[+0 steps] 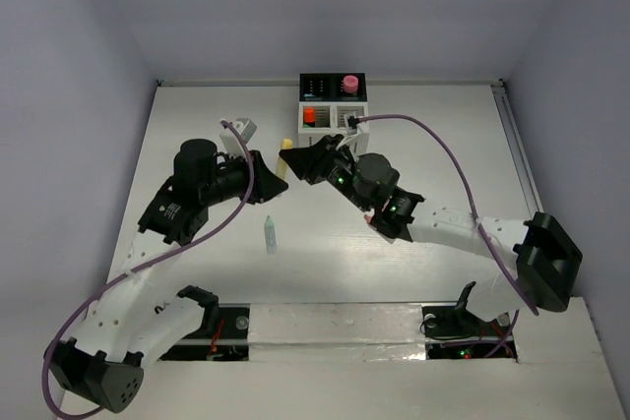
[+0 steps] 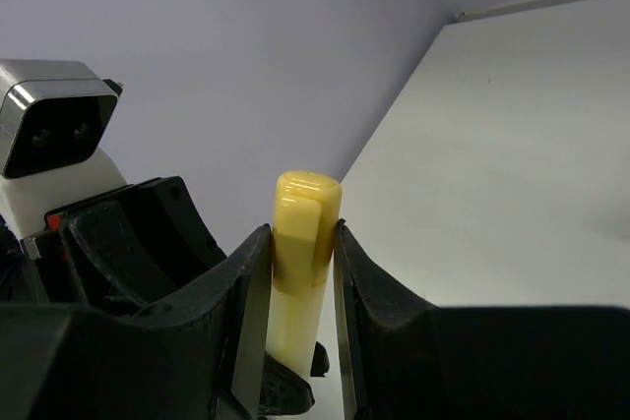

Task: Sort the stationery into containers
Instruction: Close the pen cap on the pen, then place the pen in the storage box.

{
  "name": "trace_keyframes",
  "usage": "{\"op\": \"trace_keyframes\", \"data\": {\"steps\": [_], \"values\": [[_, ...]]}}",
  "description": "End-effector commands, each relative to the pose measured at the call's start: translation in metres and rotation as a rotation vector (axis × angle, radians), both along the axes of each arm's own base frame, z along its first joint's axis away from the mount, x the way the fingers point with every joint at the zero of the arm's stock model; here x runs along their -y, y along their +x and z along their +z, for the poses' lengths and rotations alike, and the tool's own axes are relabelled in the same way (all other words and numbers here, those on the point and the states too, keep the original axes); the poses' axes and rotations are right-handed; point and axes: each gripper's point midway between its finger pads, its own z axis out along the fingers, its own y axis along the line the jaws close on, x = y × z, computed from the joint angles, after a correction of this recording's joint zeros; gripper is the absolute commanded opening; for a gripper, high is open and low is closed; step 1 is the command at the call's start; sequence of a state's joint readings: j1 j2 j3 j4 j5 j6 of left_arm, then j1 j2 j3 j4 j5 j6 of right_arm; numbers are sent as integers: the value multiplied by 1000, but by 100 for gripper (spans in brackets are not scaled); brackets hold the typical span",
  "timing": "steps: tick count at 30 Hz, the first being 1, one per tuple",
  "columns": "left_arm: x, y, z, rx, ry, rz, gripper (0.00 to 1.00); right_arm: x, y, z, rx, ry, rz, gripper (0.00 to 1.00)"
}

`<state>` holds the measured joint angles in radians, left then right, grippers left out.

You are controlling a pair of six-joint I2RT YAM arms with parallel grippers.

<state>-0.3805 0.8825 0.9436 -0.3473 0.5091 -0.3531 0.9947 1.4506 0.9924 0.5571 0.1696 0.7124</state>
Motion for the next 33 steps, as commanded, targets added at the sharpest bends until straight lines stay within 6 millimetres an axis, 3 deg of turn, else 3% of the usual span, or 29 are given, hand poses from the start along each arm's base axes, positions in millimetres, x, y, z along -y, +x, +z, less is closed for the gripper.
{"op": "trace_keyframes", "data": {"steps": [1, 4, 9, 21, 22, 23, 25, 26, 31, 33], "values": [[-24, 55, 162, 556, -211, 234, 0, -28, -112, -114, -193, -327, 404, 0], [-18, 58, 159, 538, -221, 219, 0, -34, -122, -116, -197, -328, 437, 0], [-12, 60, 151, 519, -223, 213, 0, -33, -123, -110, -187, -311, 437, 0], [3, 50, 125, 458, -248, 157, 0, -17, -112, -66, -119, -258, 349, 0], [3, 49, 122, 453, -246, 154, 0, -13, -112, -63, -121, -265, 338, 5], [7, 45, 119, 445, -247, 139, 0, -12, -111, -54, -110, -252, 334, 20], [5, 43, 106, 424, -231, 139, 0, -5, -102, -44, -96, -236, 308, 35], [4, 42, 102, 421, -221, 138, 0, 0, -104, -30, -74, -209, 307, 46], [5, 27, 74, 382, -205, 98, 0, 31, -88, 9, 6, -137, 272, 61], [7, 20, 66, 366, -216, 72, 0, 43, -95, 24, 56, -105, 323, 63]]}}
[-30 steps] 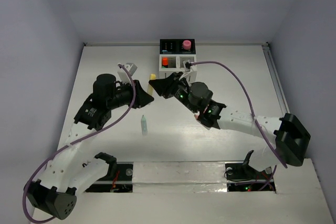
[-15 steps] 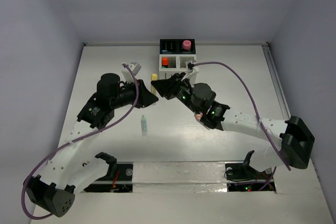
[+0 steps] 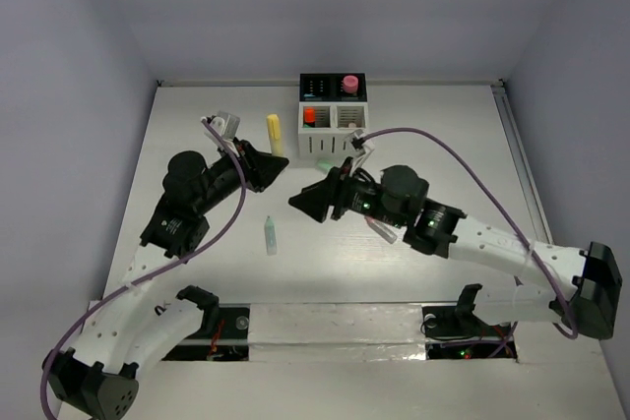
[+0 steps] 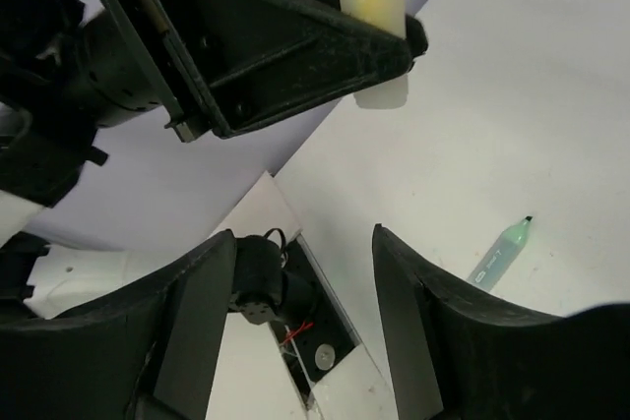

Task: Sort the stationery into containers
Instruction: Place the pen in the storage box.

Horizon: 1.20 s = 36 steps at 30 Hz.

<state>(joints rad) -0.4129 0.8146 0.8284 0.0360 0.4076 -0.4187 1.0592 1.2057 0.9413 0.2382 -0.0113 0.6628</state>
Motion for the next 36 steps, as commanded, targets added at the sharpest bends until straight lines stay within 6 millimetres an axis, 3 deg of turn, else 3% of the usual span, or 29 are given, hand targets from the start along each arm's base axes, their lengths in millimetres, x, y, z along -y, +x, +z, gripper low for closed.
{"op": "trace_keyframes", "data": {"steps": [1, 2, 6, 9, 13, 17, 21, 31, 36], "values": [[2, -7, 17, 96, -61, -20, 0, 28, -5, 33, 91, 65, 79, 64], [3, -10, 15, 94, -65, -39, 0, 33, -10, 38, 112, 75, 121, 68], [14, -28, 18, 124, -103, -148, 0, 51, 1, 46, 184, 62, 184, 77], [25, -45, 25, 150, -136, -264, 0, 52, 8, 50, 229, 55, 277, 84], [37, -65, 29, 158, -175, -413, 0, 35, 8, 59, 271, 38, 395, 89], [40, -74, 28, 151, -189, -476, 0, 29, 8, 71, 329, 66, 431, 88], [42, -75, 24, 137, -197, -494, 0, 28, 10, 79, 363, 79, 423, 79], [45, -79, 18, 114, -206, -533, 0, 19, 23, 87, 375, 95, 396, 76], [45, -79, 16, 108, -206, -536, 0, 13, 25, 87, 361, 118, 423, 66]]}}
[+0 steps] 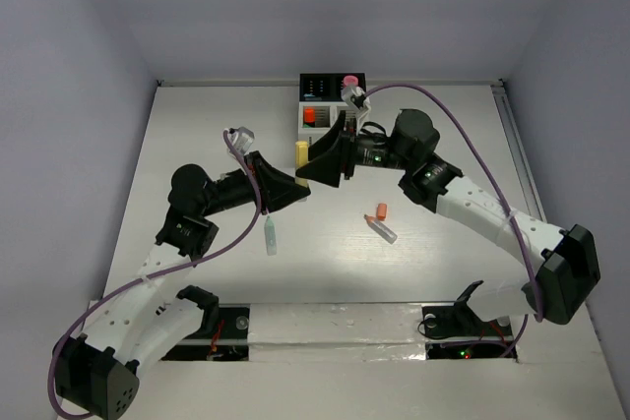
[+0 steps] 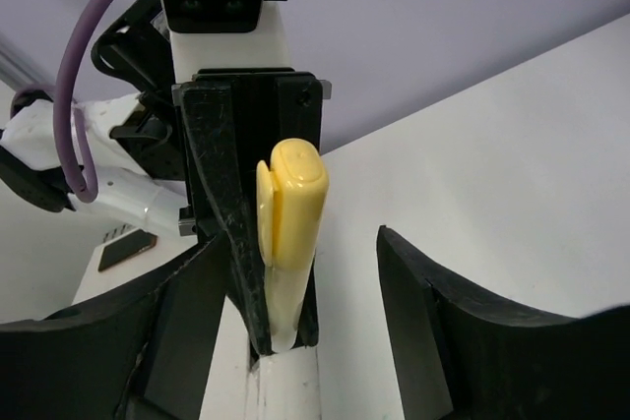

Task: Sort the stationery into containers
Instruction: Place the pen in the storage box.

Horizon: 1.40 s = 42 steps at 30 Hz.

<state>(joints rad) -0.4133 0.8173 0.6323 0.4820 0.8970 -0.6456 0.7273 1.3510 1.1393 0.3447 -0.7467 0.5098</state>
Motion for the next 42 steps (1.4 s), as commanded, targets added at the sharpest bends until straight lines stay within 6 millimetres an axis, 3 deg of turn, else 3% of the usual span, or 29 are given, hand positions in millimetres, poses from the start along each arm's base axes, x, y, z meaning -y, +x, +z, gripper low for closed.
{"op": "trace_keyframes", "data": {"steps": [1, 2, 5, 8, 10, 12, 14, 17, 19, 21, 22, 24, 25, 27, 28, 30, 37, 38, 39, 40, 42], "values": [[1, -8, 13, 70, -28, -35, 0, -3, -5, 36, 75, 94, 39, 66], [1, -7, 12, 69, -27, -35, 0, -4, -4, 35, 71, 95, 43, 65], [1, -6, 10, 62, -22, -35, 0, -6, -4, 34, 62, 98, 57, 44], [1, -6, 9, 61, -17, -31, 0, -7, -3, 32, 55, 98, 50, 17], [0, -3, 8, 51, -6, -11, 2, -7, 0, 32, 52, 102, 34, 10], [-5, 5, 8, 81, 23, 55, 30, -7, 9, 30, 50, 98, -13, 4], [-13, 19, 12, 86, 44, 171, 47, -8, 20, 28, 45, 82, -66, 1], [-30, 19, 22, 107, 81, 280, 72, -6, 53, 21, 32, 38, -216, 0], [-44, 19, 26, 130, 112, 359, 78, 4, 84, 29, 48, 41, -342, 0], [-54, 20, 23, 130, 137, 418, 85, 9, 114, 22, 32, 24, -437, 0], [-57, 21, 22, 143, 149, 436, 98, 17, 129, 29, 45, 33, -489, 0], [-66, 26, 14, 128, 177, 498, 99, 24, 165, 15, 20, 4, -602, 0], [-69, 29, 7, 127, 196, 518, 99, 27, 178, 22, 39, 9, -644, 0], [-76, 38, -2, 117, 217, 576, 99, 40, 210, 16, 45, -7, -760, 0], [-78, 41, -11, 107, 233, 593, 99, 37, 226, -1, 53, -47, -793, 0], [-85, 49, -21, 88, 257, 643, 99, 51, 256, 4, 69, -40, -888, 0], [-99, 65, -35, 52, 339, 732, 99, 64, 336, -6, 123, 10, -1053, 0], [-99, 66, -37, 46, 345, 734, 99, 60, 350, -26, 116, -21, -1069, 0], [-99, 67, -37, 46, 347, 735, 99, 63, 359, -15, 135, -1, -1104, 0], [-100, 67, -38, 45, 349, 737, 99, 63, 366, -18, 157, -18, -1120, 0], [-102, 67, -38, 40, 352, 748, 99, 56, 384, -48, 158, -70, -1132, 0]]}}
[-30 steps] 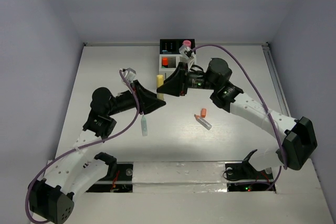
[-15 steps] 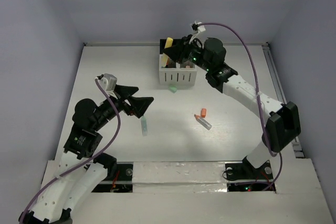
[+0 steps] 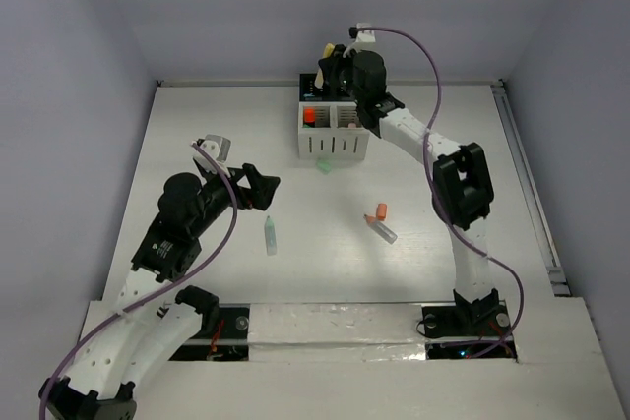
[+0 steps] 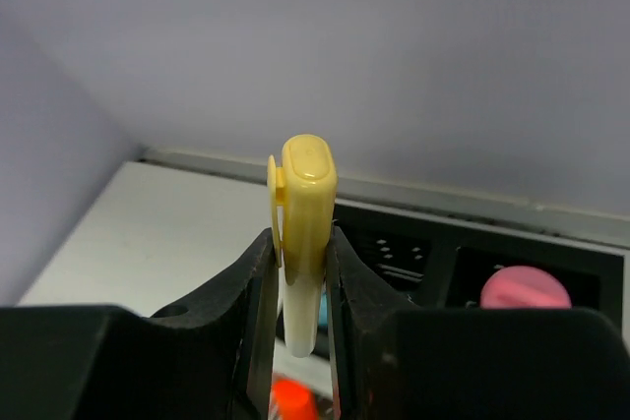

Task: Sort the stationery into containers
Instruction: Place the pen in the storage box.

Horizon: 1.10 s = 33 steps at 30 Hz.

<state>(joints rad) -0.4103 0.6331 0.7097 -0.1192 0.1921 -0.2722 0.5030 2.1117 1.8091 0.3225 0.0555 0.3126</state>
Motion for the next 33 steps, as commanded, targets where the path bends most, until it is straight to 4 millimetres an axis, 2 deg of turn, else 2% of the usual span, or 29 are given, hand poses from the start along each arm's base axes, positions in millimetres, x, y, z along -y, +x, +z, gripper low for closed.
{"op": "trace_keyframes", "data": {"steps": [1, 2, 3, 4, 6, 7, 8, 11, 13, 14, 15, 17, 18, 20, 21, 22, 24, 25, 26, 27, 28, 29, 31, 32, 33], "values": [[-8, 5, 10, 40, 8, 41, 99, 7, 29, 39, 158, -17, -105, 0], [-7, 4, 11, 42, 7, 39, 99, 5, 34, 35, 156, -28, -110, 0], [-7, 4, 10, 40, 7, 36, 99, 2, 42, 18, 143, -49, -111, 0], [-7, 4, 10, 40, 9, 36, 99, 1, 45, 26, 171, -54, -116, 0], [-6, 6, 9, 35, 10, 33, 99, -2, 52, 20, 172, -74, -114, 0], [-5, 6, 8, 32, 11, 28, 99, -5, 56, 8, 161, -95, -110, 0], [-5, 6, 8, 34, 11, 27, 99, -5, 58, 11, 169, -97, -111, 0], [-3, 6, 8, 31, 11, 16, 99, -8, 60, 0, 161, -116, -101, 3], [-3, 6, 7, 29, 14, 17, 99, -9, 59, -3, 171, -121, -91, 15], [-3, 6, 7, 29, 14, 16, 99, -10, 58, -5, 171, -127, -84, 24], [-2, 6, 8, 32, 12, 14, 99, -11, 58, -3, 177, -134, -75, 40], [-2, 6, 7, 29, 11, 13, 99, -12, 58, -3, 176, -145, -68, 52], [-2, 6, 7, 30, 12, 13, 99, -12, 57, -1, 179, -147, -66, 66], [-2, 6, 8, 31, 11, 15, 99, -13, 55, 7, 183, -152, -55, 77], [-3, 6, 8, 34, 11, 16, 99, -12, 52, 16, 191, -151, -50, 85], [-3, 5, 8, 34, 11, 14, 99, -13, 50, 26, 206, -148, -45, 87], [-3, 5, 10, 41, 8, 14, 99, -10, 46, 33, 186, -162, -42, 89], [-3, 4, 11, 44, 7, 14, 99, -7, 37, 56, 207, -151, -36, 89], [-5, 5, 12, 47, 5, 22, 99, -4, 31, 49, 178, -166, -30, 89], [-5, 4, 13, 51, 3, 19, 99, 0, 23, 54, 169, -167, -29, 86], [-5, 3, 14, 55, 1, 18, 99, 12, 1, 91, 204, -137, -33, 84], [-5, 3, 15, 57, -2, 16, 99, 16, -11, 59, 123, -159, -17, 81], [-5, 0, 17, 64, -7, 11, 99, 30, -39, 51, 55, -171, -6, 71], [-5, -1, 18, 67, -9, 8, 99, 44, -68, 67, 17, -148, -2, 67], [-4, -2, 19, 70, -13, 0, 99, 53, -87, 19, -98, -183, 5, 57]]}}
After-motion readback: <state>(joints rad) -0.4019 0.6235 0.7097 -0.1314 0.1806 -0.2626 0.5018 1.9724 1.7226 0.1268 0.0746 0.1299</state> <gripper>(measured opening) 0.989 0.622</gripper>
